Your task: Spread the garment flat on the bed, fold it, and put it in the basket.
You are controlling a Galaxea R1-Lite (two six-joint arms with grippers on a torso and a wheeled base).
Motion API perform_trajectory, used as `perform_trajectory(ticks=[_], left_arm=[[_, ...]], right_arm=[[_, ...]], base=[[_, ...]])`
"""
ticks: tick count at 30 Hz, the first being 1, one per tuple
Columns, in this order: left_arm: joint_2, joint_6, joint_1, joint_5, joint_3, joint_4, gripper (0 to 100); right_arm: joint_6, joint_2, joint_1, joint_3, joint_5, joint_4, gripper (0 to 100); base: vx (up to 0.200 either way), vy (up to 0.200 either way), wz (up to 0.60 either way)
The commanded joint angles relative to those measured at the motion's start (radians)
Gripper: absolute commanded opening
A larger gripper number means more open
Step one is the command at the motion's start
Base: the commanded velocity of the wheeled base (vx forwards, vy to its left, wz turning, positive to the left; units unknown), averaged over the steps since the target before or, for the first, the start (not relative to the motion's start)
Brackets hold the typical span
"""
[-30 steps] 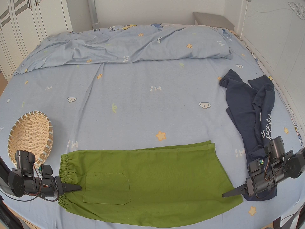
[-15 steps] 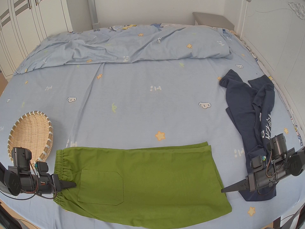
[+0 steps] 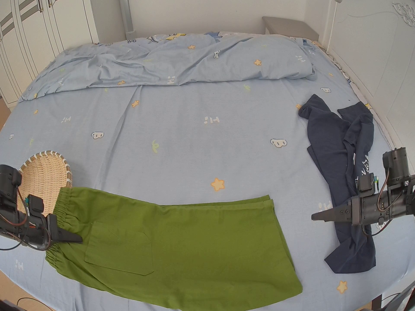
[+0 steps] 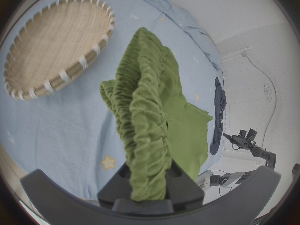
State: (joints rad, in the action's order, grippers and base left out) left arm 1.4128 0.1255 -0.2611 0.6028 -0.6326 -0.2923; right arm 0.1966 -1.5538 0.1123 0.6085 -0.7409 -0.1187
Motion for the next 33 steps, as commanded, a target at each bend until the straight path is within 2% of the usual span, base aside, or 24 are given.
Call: perform_trajectory(ticks=[1,6,10,14,17,18,19,20,23,24,25,26,27,31,33], left_arm=[[-0.124,-0.089,-0.075,-0.018,-0.179,-0.140,0],[-0.123,-0.184,-0.130,-0.029,-0.245,-0.240,0],[-0.123,-0.190,-0.089,-0.090,-0.263,-0.266,0],[-0.124,-0.173,0.049,-0.130,-0.268,-0.272,0],[-0.123,-0.118,0.171,-0.195,-0.282,-0.271,0],[-0.123,-0.118,0.171,-0.195,-0.282,-0.271,0],[-0.115,-0.061,0.263,-0.256,-0.308,-0.269,0],[-0.107,-0.032,0.318,-0.296,-0.317,-0.260,0],[-0.103,-0.021,0.347,-0.317,-0.320,-0.257,0],[-0.086,0.005,0.439,-0.374,-0.351,-0.257,0],[-0.080,0.022,0.482,-0.391,-0.366,-0.257,0],[-0.080,0.022,0.482,-0.391,-0.366,-0.257,0],[-0.078,0.059,0.549,-0.402,-0.389,-0.255,0],[-0.054,0.074,0.637,-0.413,-0.438,-0.258,0],[-0.015,0.075,0.703,-0.451,-0.473,-0.255,0]], right_arm=[[0.030,0.098,0.007,0.088,0.020,0.037,100],[0.030,0.098,0.004,0.093,0.020,0.037,100],[0.032,0.100,0.006,0.093,0.018,0.037,100],[0.032,0.100,0.007,0.093,0.018,0.037,100],[0.032,0.098,0.006,0.093,0.018,0.037,100],[0.032,0.098,0.006,0.093,0.018,0.037,100],[0.032,0.098,0.004,0.091,0.018,0.037,100],[0.032,0.097,0.003,0.091,0.018,0.034,100],[0.032,0.097,0.001,0.091,0.020,0.034,100],[0.032,0.098,-0.003,0.091,0.018,0.034,100],[0.032,0.098,-0.005,0.091,0.018,0.034,100],[0.032,0.098,-0.005,0.091,0.018,0.034,100],[0.032,0.098,-0.006,0.089,0.018,0.034,100],[0.032,0.095,-0.008,0.089,0.020,0.033,100],[0.032,0.092,-0.008,0.089,0.020,0.033,100]], base=[[0.000,0.000,0.00],[0.000,0.000,0.00],[0.000,0.000,0.00],[0.000,0.000,0.00],[0.000,0.000,0.00],[0.000,0.000,0.00],[0.000,0.000,0.00],[0.000,0.000,0.00],[0.000,0.000,0.00],[0.000,0.000,0.00],[0.000,0.000,0.00],[0.000,0.000,0.00],[0.000,0.000,0.00],[0.000,0.000,0.00],[0.000,0.000,0.00]])
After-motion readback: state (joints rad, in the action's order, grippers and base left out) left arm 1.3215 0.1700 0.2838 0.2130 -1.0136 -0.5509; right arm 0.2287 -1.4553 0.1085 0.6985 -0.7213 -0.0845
